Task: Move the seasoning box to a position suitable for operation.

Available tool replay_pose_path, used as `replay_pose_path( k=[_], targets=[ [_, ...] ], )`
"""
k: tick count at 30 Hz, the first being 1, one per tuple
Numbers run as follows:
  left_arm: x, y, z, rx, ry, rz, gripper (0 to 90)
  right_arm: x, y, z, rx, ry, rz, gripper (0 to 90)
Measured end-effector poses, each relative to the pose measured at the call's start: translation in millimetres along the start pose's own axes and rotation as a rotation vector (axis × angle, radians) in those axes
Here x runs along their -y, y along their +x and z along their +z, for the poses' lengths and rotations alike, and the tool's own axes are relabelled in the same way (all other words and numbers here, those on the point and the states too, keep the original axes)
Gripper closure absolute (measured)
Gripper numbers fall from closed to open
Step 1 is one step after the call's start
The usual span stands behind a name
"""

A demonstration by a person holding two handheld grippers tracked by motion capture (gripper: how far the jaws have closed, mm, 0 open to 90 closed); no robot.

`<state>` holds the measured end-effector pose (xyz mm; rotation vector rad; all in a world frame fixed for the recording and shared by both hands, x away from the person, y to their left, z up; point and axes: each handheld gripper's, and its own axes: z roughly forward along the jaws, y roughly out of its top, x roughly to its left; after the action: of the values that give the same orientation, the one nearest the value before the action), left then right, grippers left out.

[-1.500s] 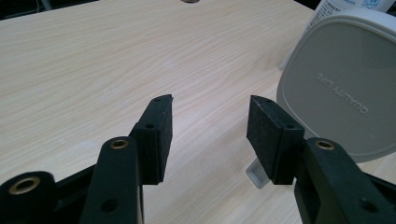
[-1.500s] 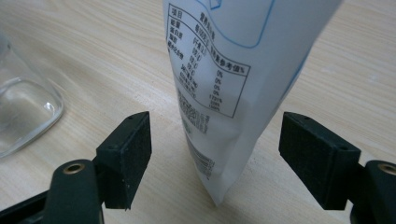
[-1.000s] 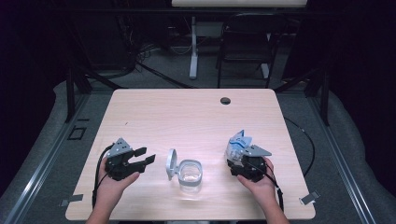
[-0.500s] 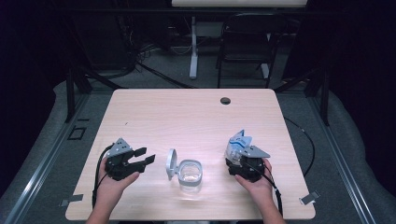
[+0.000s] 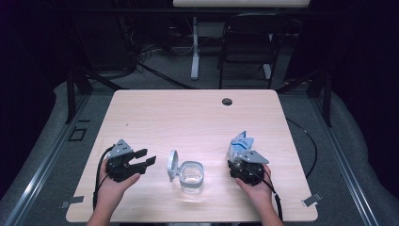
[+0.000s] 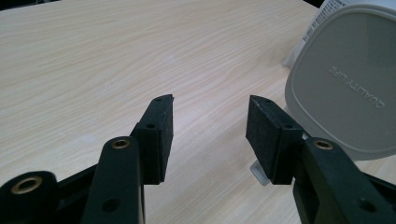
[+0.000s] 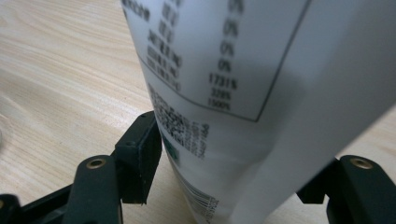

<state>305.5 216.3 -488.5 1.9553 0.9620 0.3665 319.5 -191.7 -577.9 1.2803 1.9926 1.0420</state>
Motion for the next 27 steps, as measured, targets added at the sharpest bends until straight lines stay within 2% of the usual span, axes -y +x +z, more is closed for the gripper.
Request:
replay_pose_path(
  k=[7, 12, 17, 23, 27],
  targets=[
    [0.5, 0.8, 0.1, 0.000, 0.000, -0.004, 52.1, 0.4, -1.3, 2.6, -0.002, 0.000, 0.022, 37.1],
    [0.9, 1.3, 0.6, 0.000, 0.000, -0.005, 52.3, 0.5, -0.6, 2.9, 0.004, -0.002, 0.009, 37.6],
    [1.3, 1.9, 1.2, 0.001, 0.003, -0.004, 52.4, -0.2, -3.1, 3.1, -0.021, -0.005, 0.043, 37.8],
    [1.6, 1.8, 1.3, 0.001, 0.004, -0.007, 52.5, -0.9, -0.9, 5.0, -0.008, -0.056, 0.057, 35.4],
    [2.0, 2.5, 1.3, 0.001, 0.004, -0.010, 52.6, -1.4, -1.5, 5.9, -0.007, -0.060, 0.067, 35.7]
  ],
)
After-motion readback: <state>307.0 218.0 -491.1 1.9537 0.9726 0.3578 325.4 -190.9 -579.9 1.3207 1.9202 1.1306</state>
